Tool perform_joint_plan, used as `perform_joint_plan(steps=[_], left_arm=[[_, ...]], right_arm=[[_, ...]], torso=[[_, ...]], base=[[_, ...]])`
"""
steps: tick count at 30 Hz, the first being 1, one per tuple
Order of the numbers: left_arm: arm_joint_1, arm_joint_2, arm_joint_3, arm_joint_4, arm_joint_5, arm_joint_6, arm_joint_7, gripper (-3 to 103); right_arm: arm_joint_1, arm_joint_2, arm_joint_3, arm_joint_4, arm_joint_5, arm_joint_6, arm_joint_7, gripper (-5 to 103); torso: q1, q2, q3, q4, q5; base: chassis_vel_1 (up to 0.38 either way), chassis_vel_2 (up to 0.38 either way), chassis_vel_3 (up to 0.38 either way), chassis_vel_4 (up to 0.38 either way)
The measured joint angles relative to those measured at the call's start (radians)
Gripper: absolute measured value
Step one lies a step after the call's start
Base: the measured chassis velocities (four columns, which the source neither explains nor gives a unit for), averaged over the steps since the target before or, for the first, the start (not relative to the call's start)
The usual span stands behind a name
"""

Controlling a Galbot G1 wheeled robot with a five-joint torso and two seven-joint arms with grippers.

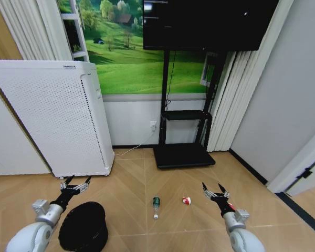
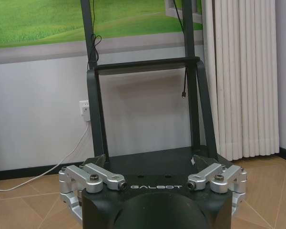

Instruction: Pick up the trash bin and place the garbage on the floor into it.

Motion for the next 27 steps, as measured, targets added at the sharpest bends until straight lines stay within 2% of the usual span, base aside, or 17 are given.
perform_joint_plan(steps=[13, 14, 15, 16, 17, 18, 19, 20, 21, 22, 23, 24, 26, 27], left_arm=[[0.0, 0.0, 0.0, 0.009, 0.004, -0.01, -0.005, 100], [0.0, -0.003, 0.003, 0.012, 0.008, -0.013, -0.034, 100], [0.001, -0.007, 0.005, 0.011, 0.017, 0.001, -0.094, 100], [0.001, -0.007, 0.005, 0.011, 0.017, 0.001, -0.094, 100], [0.004, -0.015, 0.005, 0.001, 0.029, 0.047, -0.176, 100], [0.017, -0.031, -0.002, -0.03, 0.002, 0.169, -0.285, 100], [0.017, -0.031, -0.002, -0.03, 0.002, 0.169, -0.285, 100], [0.035, -0.04, -0.01, -0.06, -0.034, 0.266, -0.352, 100], [0.054, -0.044, -0.023, -0.087, -0.054, 0.349, -0.392, 100], [0.054, -0.044, -0.023, -0.087, -0.054, 0.349, -0.392, 100], [0.071, -0.044, -0.033, -0.109, -0.074, 0.402, -0.413, 100], [0.071, -0.044, -0.033, -0.109, -0.074, 0.402, -0.413, 100], [0.097, -0.028, -0.054, -0.147, -0.112, 0.513, -0.437, 100], [0.1, -0.02, -0.055, -0.147, -0.118, 0.528, -0.437, 100]], right_arm=[[0.004, 0.003, -0.003, -0.01, -0.001, 0.0, 0.001, 100], [0.004, 0.003, -0.002, -0.012, -0.001, 0.0, 0.002, 100], [0.004, 0.003, -0.002, -0.014, 0.0, 0.0, 0.002, 100], [0.004, 0.003, -0.002, -0.014, 0.0, 0.0, 0.002, 100], [0.004, 0.003, -0.002, -0.016, 0.0, 0.001, 0.002, 100], [0.004, 0.005, -0.001, -0.02, 0.001, 0.004, 0.003, 100], [0.004, 0.005, -0.001, -0.02, 0.001, 0.004, 0.003, 100], [0.003, 0.005, 0.0, -0.025, 0.003, 0.006, 0.005, 100], [0.002, 0.005, 0.0, -0.031, 0.004, 0.01, 0.005, 100], [0.002, 0.005, 0.0, -0.031, 0.004, 0.01, 0.005, 100], [0.001, 0.005, 0.001, -0.037, 0.004, 0.013, 0.005, 100], [0.001, 0.005, 0.001, -0.037, 0.004, 0.013, 0.005, 100], [-0.006, 0.01, 0.011, -0.046, 0.005, 0.022, 0.005, 100], [-0.008, 0.012, 0.014, -0.048, 0.005, 0.024, 0.005, 100]], torso=[[-0.012, -0.054, -0.042, 0.0, 0.0001], [-0.013, -0.059, -0.045, -0.0001, 0.0], [-0.013, -0.062, -0.048, -0.0002, -0.0001], [-0.013, -0.062, -0.048, -0.0002, -0.0001], [-0.013, -0.065, -0.049, -0.0002, 0.0], [-0.013, -0.067, -0.05, 0.0, 0.0], [-0.013, -0.067, -0.05, 0.0, 0.0], [-0.013, -0.067, -0.051, 0.0, -0.0001], [-0.014, -0.067, -0.051, 0.0002, 0.0], [-0.014, -0.067, -0.051, 0.0002, 0.0], [-0.014, -0.067, -0.051, 0.0003, 0.0001], [-0.014, -0.067, -0.051, 0.0003, 0.0001], [-0.014, -0.066, -0.05, 0.0004, 0.0004], [-0.014, -0.066, -0.05, -0.0003, 0.0002]], base=[[0.0, 0.0, 0.0, 0.0], [0.0, 0.0, 0.0, 0.0], [0.0, 0.0, 0.0, 0.0], [0.0, 0.0, 0.0, 0.0], [0.0, 0.0, 0.0, 0.0], [0.0, 0.0, 0.0, 0.0], [0.0, 0.0, 0.0, 0.0], [0.0, 0.0, 0.0, 0.0], [0.0, 0.0, 0.0, 0.0], [0.0, 0.0, 0.0, 0.0], [0.0, 0.0, 0.0, 0.0], [0.0, 0.0, 0.0, 0.0], [0.0, 0.0, 0.0, 0.0], [0.0, 0.0, 0.0, 0.0]])
